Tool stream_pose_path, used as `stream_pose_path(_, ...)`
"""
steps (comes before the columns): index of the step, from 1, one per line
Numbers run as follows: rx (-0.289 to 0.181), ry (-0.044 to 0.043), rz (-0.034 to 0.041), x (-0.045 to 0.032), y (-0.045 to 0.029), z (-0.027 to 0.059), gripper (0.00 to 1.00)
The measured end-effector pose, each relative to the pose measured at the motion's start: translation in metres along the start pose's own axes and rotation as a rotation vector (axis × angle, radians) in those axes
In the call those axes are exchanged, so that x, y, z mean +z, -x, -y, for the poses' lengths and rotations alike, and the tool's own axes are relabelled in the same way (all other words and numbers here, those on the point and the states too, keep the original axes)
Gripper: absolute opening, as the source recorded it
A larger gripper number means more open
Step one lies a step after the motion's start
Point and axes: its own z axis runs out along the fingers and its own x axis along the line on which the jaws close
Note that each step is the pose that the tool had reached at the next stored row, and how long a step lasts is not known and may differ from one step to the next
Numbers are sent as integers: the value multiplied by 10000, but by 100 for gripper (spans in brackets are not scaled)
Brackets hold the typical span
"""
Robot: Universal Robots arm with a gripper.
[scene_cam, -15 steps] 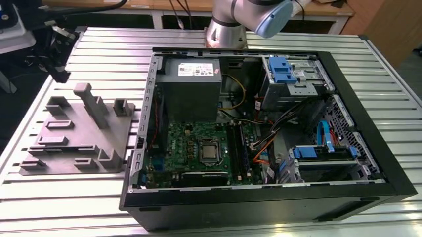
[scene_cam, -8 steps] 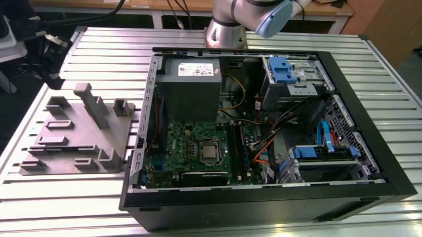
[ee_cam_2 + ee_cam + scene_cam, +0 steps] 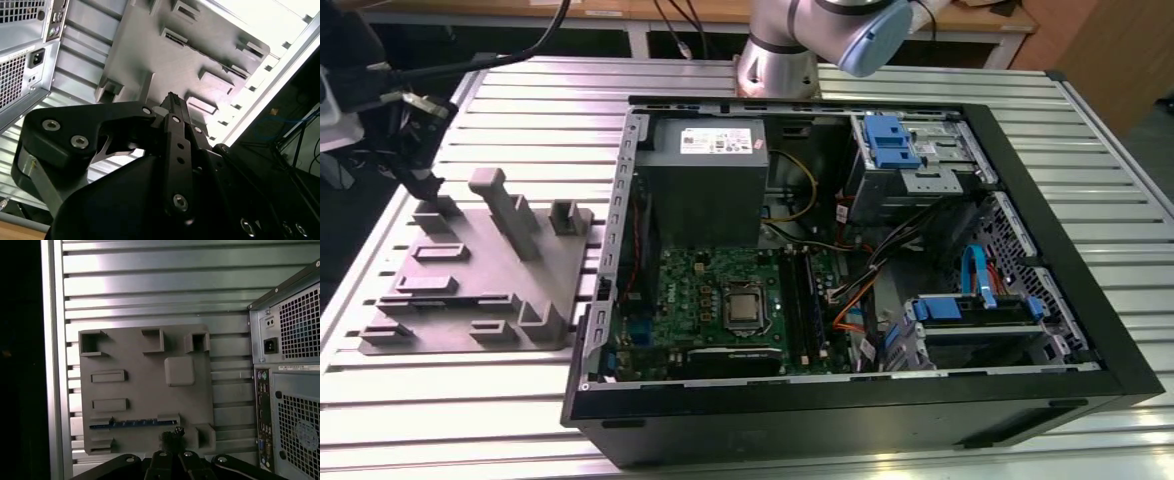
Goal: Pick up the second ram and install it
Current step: 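Reach for the second ram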
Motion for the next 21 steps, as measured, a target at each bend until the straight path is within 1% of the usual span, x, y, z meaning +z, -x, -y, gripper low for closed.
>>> stream_pose_path(5, 0, 0, 0, 56, -38, 80, 10)
stream_pose_path(9, 0, 0, 0, 121, -80, 119, 10)
stream_pose_path(15, -1, 0, 0, 219, -145, 149, 10)
stream_pose_path(21, -1, 0, 0, 326, -188, 168, 10)
